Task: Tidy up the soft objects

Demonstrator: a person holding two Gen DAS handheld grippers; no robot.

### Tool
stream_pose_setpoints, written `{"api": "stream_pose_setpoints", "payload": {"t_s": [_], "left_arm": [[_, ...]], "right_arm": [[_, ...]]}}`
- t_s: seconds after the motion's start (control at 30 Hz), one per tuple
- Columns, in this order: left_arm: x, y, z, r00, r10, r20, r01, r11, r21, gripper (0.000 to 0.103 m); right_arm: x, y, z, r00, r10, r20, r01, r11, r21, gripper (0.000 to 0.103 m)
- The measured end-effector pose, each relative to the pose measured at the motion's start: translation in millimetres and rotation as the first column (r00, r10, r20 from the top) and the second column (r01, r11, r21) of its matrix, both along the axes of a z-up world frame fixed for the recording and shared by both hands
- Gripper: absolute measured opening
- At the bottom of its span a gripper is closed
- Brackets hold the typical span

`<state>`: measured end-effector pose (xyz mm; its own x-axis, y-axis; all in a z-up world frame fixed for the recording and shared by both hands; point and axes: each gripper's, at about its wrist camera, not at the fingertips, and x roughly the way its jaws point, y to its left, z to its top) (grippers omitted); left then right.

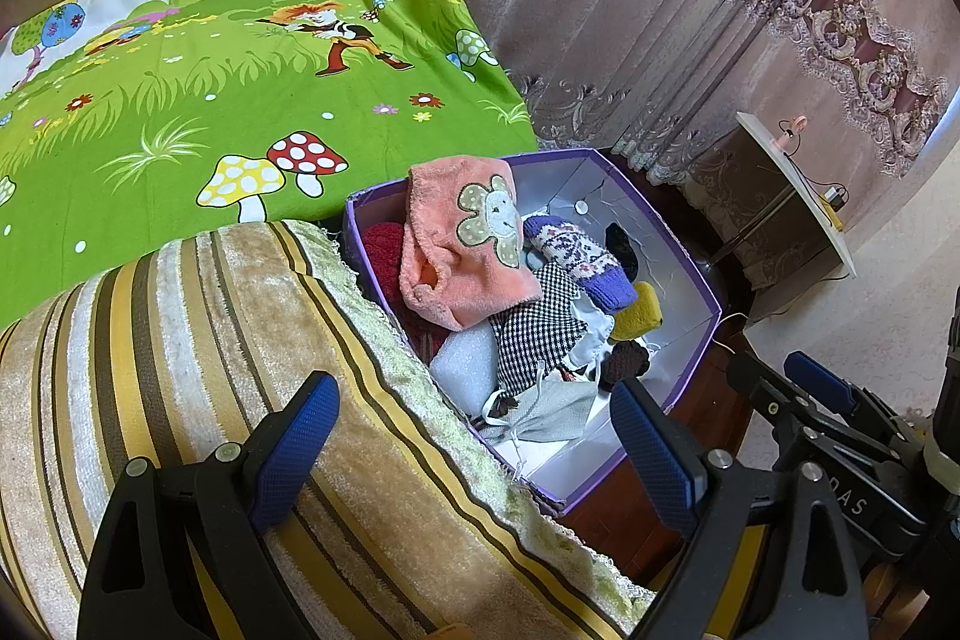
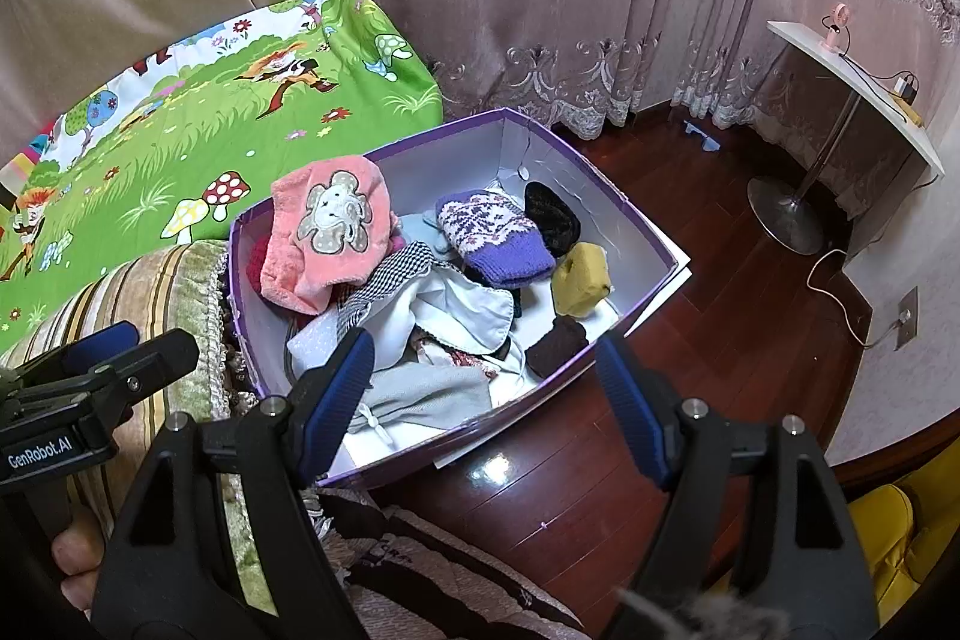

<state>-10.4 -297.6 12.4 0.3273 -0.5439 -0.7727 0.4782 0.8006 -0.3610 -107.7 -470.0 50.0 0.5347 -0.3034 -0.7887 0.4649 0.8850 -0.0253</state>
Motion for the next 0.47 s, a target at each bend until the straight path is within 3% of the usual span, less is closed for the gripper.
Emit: {"api": "stream_pose_setpoints", "payload": {"t_s": [0.4, 0.47], "left_arm": [[-2.8, -1.8, -0.2, 0.999, -0.012, 0.033, 0.012, 1.000, 0.010, 0.094], [-1.2, 1.1, 1.8, 0.999, -0.028, 0.021, 0.029, 0.999, -0.020, 0.097]], "right_arm": [[-0.1, -0.2, -2.4, 1.000, 0.000, -0.003, 0.000, 1.000, 0.001, 0.079], [0.4, 0.5, -1.7, 1.000, 0.002, -0.001, -0.002, 1.000, 0.001, 0.079]]}}
